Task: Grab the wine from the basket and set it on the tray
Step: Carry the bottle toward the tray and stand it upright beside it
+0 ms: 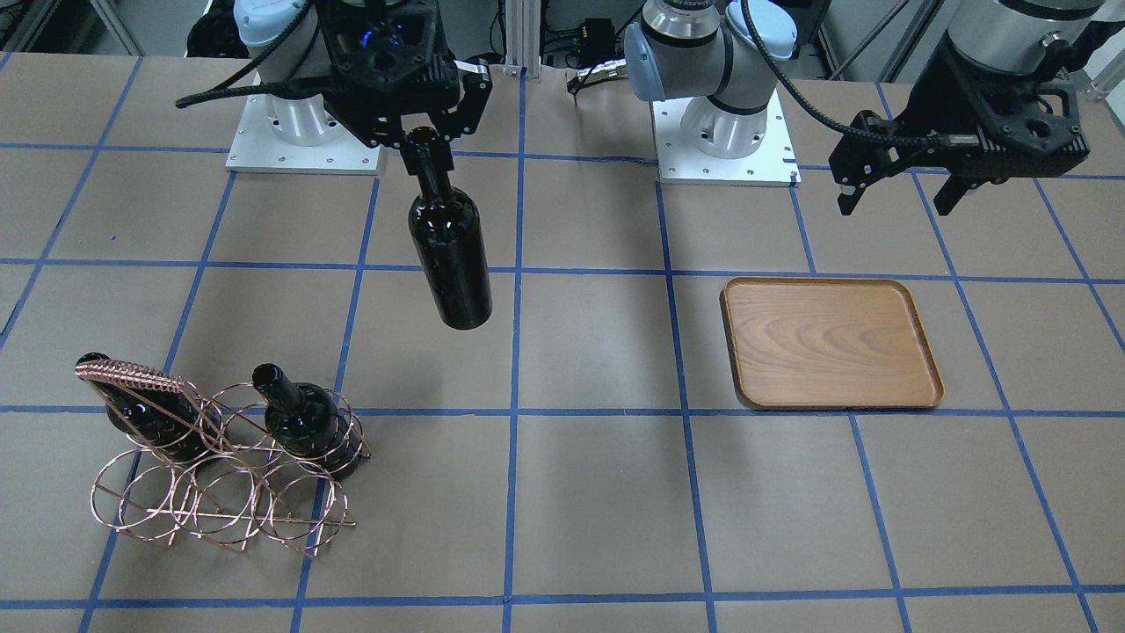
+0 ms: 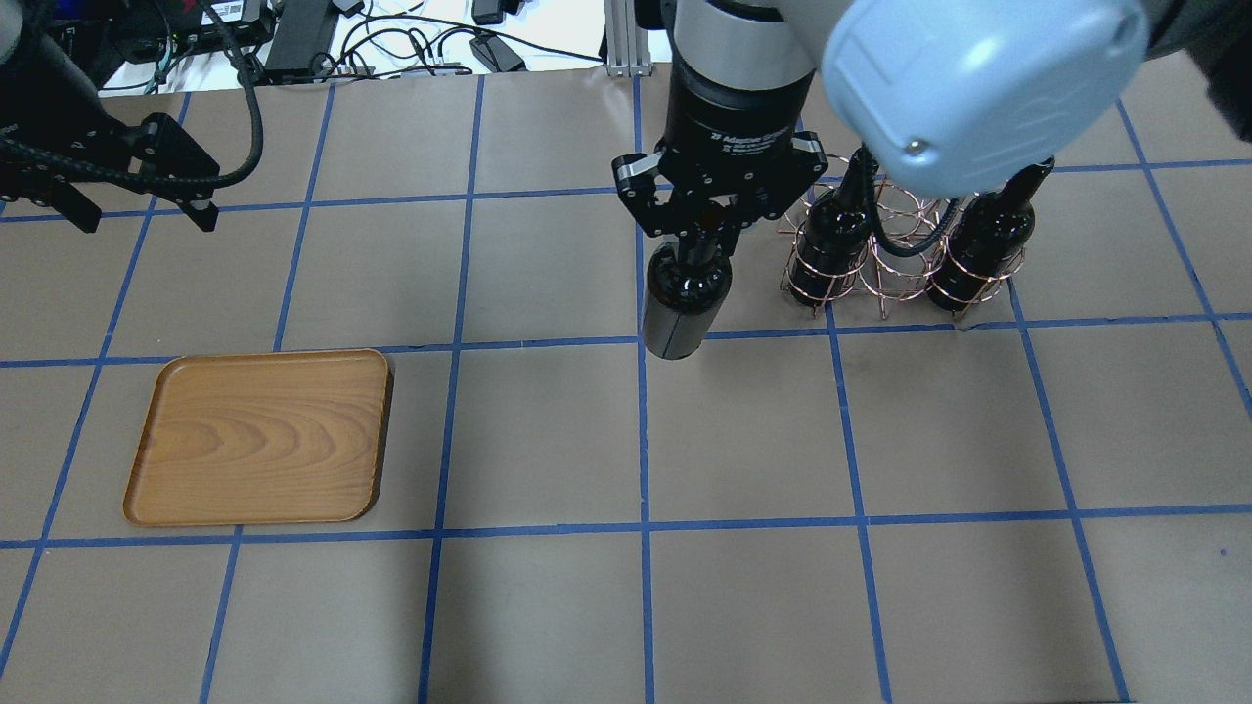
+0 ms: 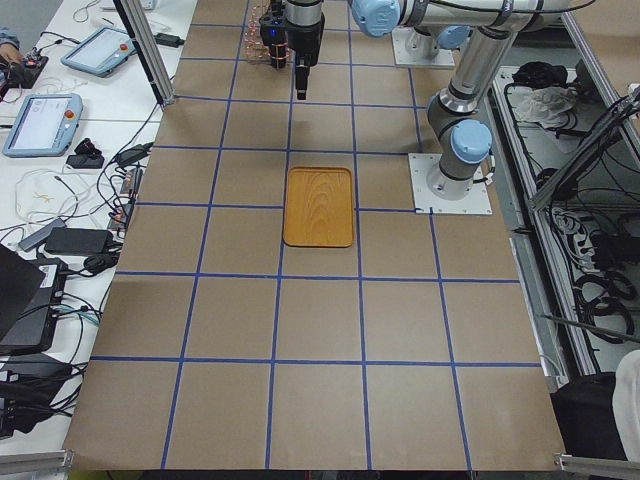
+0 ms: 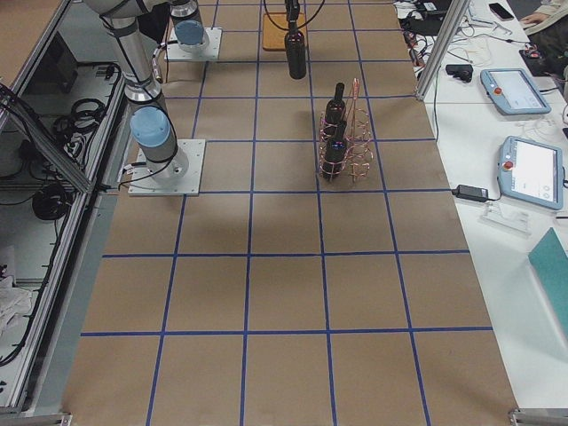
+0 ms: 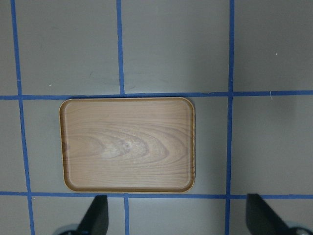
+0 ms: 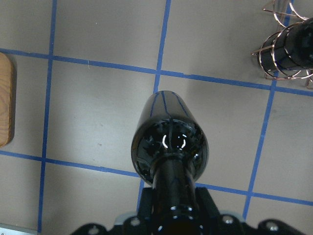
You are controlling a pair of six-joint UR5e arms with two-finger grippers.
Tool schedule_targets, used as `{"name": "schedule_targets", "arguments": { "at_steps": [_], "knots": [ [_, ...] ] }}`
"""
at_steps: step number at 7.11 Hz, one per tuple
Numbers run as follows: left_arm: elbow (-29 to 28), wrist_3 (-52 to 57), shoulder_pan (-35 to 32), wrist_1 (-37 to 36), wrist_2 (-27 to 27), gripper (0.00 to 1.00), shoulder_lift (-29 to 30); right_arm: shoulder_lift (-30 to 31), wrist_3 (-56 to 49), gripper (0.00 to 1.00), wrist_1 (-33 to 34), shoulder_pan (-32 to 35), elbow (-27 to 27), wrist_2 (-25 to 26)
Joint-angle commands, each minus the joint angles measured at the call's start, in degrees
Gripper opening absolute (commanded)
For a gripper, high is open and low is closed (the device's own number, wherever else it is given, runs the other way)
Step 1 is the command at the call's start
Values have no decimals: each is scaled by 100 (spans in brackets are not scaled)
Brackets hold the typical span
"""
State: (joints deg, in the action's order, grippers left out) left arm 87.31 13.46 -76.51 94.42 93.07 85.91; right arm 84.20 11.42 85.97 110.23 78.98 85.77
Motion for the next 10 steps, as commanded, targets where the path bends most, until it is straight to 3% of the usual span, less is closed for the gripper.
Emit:
{"name": "schedule_targets", "arguments": {
  "at_steps": [1,6,10],
  "knots": [
    [14,17,66,85,0,100,-39,-306,603,0,261,566,12,-34],
    [58,8,66,112,0,100,-65,-1044,1967,0,963,1789,56,72],
    [85,-1,57,112,0,100,-74,-1406,2276,0,1352,2020,125,54]
  ]
}}
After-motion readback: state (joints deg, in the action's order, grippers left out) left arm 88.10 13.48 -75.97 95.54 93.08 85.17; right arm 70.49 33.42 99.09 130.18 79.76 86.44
